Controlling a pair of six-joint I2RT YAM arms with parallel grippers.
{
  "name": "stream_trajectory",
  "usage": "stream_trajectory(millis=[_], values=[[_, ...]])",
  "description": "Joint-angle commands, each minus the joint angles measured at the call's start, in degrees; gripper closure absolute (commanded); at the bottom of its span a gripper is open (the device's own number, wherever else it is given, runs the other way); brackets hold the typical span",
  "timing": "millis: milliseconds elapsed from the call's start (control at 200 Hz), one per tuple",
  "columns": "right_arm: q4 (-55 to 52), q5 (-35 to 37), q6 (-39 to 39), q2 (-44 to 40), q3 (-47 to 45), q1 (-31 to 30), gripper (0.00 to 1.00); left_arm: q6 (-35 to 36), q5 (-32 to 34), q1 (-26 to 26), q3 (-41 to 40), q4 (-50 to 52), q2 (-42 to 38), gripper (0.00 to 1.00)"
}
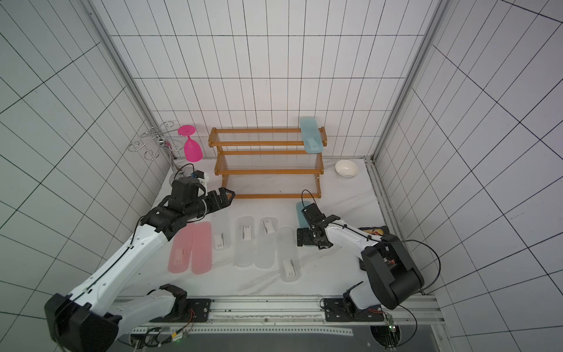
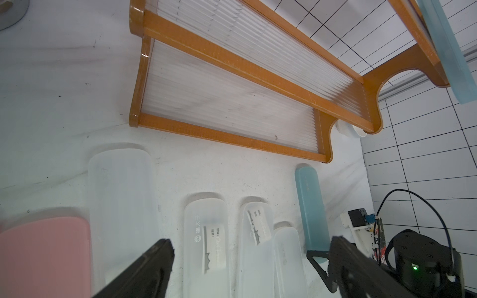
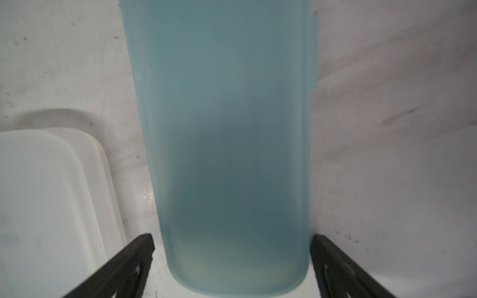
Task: Place the pencil cases on the shelf according to color
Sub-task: Pick up the pencil case from the center of the board.
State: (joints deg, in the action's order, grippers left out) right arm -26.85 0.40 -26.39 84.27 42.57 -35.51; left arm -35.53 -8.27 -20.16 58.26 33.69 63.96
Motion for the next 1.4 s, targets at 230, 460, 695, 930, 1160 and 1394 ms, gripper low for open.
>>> stream_trajectory(millis=[230,460,695,930,1160,1394], values=[[-0.75,4.68,-2.32,5.45,2.24,-1.66,0.01,1.25,3.9,0.08,-0.6,-0.38,-1.67,0.01],[0.08,7.14,-4.05,6.29,1.61,-3.93,0.11,1.34,5.56,0.55,-0.58,0.75,-2.33,0.01],[-0.26,9.89,-5.49,0.98,-1.51,-5.42,0.23,1.39,6.11,0.85,-0.69,1.52,-3.73,0.01],[-7.02,11.3,-4.29,-11.02,0.05,-6.99,0.37,-0.46,3.1,1.44,-1.82,-2.84,-6.56,0.02],[-17.91,10.15,-0.2,-20.83,8.67,-8.85,0.44,1.3,4.66,2.29,5.45,-2.87,-3.58,0.01],[-22.0,7.61,2.58,-20.8,24.08,-9.19,0.48,2.43,3.26,5.21,12.3,-3.65,0.62,0.01]])
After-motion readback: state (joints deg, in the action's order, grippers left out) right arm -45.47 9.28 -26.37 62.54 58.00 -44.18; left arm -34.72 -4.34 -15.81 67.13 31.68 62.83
